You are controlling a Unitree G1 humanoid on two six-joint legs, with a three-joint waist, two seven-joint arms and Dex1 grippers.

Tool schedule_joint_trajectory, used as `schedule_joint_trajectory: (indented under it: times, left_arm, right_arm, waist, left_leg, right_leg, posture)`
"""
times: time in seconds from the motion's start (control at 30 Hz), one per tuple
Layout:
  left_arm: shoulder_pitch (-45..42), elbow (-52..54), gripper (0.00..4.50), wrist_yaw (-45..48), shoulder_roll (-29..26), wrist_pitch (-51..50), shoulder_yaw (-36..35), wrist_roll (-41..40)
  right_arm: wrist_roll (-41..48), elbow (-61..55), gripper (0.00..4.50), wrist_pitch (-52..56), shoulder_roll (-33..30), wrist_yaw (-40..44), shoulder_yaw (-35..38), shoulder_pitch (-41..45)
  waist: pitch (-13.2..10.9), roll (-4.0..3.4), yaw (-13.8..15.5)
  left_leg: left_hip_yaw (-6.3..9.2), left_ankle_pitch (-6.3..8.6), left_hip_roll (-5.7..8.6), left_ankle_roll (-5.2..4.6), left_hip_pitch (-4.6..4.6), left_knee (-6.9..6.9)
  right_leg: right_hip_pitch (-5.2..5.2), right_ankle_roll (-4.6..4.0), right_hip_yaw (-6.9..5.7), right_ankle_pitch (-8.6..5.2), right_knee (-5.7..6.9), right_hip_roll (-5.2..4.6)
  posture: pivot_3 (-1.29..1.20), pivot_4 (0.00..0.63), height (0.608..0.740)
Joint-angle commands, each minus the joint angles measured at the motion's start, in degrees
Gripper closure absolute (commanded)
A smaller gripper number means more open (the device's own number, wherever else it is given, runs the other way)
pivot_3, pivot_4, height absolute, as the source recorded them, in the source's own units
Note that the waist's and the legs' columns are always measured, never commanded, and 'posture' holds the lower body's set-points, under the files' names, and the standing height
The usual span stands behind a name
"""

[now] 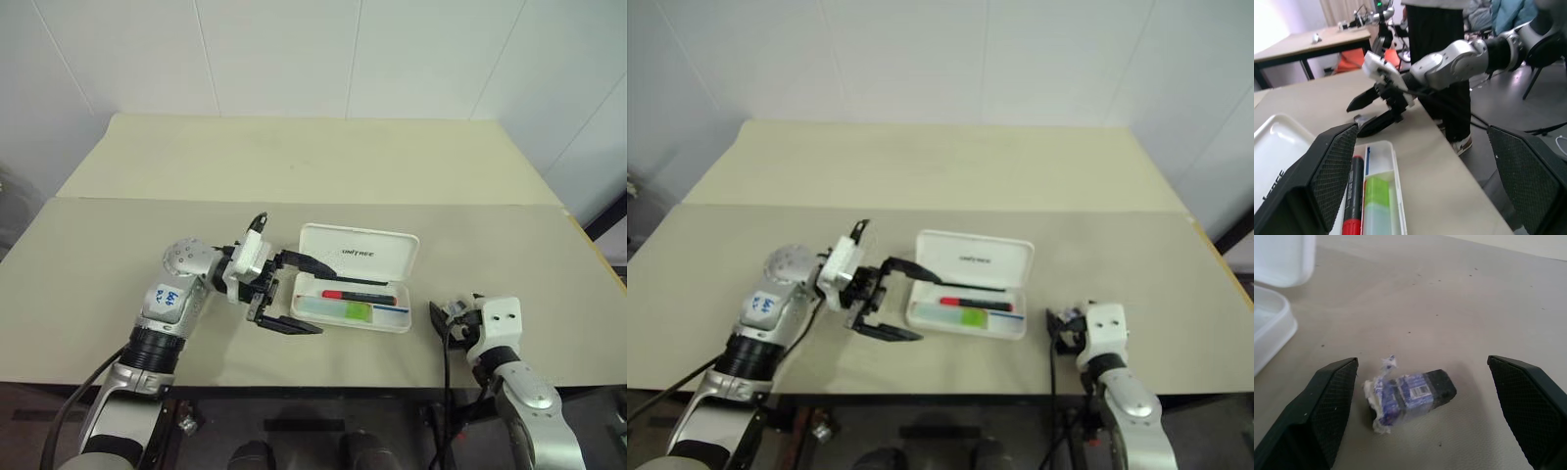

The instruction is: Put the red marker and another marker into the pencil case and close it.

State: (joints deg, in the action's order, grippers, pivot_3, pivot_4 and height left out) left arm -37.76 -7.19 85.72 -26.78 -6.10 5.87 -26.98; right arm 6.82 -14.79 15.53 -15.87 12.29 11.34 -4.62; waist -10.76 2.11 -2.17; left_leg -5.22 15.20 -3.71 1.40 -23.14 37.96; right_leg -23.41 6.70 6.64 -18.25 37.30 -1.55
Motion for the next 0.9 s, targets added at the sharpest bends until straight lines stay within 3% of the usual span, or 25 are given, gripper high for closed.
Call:
schedule_joint_trajectory:
  times: [0.03,0.2,0.47,0.77,0.9]
  left_arm:
    - [-0.73,2.01,0.01,1.81,-1.49,-1.35,-2.34,-3.62]
    - [-0.71,2.50,0.01,2.57,-2.70,-2.42,-2.81,-5.29]
    - [-1.10,2.17,0.01,2.85,-2.47,-2.38,-2.19,-6.23]
    - [-0.83,1.99,0.01,5.23,-3.08,-5.06,-2.74,-10.30]
    - [-0.08,1.89,0.00,5.27,-4.14,-5.15,-2.73,-10.66]
  right_arm:
    - [-3.30,0.44,0.00,2.52,-0.29,-4.46,1.19,-0.74]
    - [-2.87,-3.03,0.00,4.99,-1.15,-4.76,2.46,-2.99]
    - [-2.82,-5.81,0.00,8.62,-2.20,-5.15,3.48,-6.51]
    - [-0.66,-5.70,0.00,12.25,1.55,-8.36,4.26,-5.14]
    - [-0.67,-6.28,0.92,12.29,2.30,-8.00,3.24,-6.10]
  waist:
    - [0.01,0.02,-0.05]
    - [0.02,0.04,0.43]
    - [0.04,0.05,0.55]
    - [0.20,0.29,0.45]
    - [0.26,0.30,0.55]
  left_leg:
    - [0.00,0.00,0.00,0.00,0.01,0.00]
    - [0.02,-0.06,0.01,-0.14,-0.01,0.00]
    - [0.05,-0.01,0.03,-0.23,-0.01,-0.21]
    - [0.06,-0.01,0.02,-0.22,0.00,-0.33]
    - [0.07,-0.04,0.00,-0.24,0.01,-0.34]
  right_leg:
    - [0.02,-0.11,0.00,-0.04,-0.02,-0.01]
    - [0.21,-0.56,-0.04,-0.03,-0.46,-0.07]
    - [0.34,-0.40,-0.13,0.08,-0.78,-0.11]
    - [0.35,-0.38,-0.17,0.10,-0.91,-0.12]
    - [0.46,-0.66,-0.20,0.09,-1.14,-0.15]
  posture:
    - [0.00,0.150,0.740]
    - [0.00,0.150,0.740]
    - [0.00,0.150,0.740]
    - [0.00,0.150,0.740]
    - [0.00,0.150,0.740]
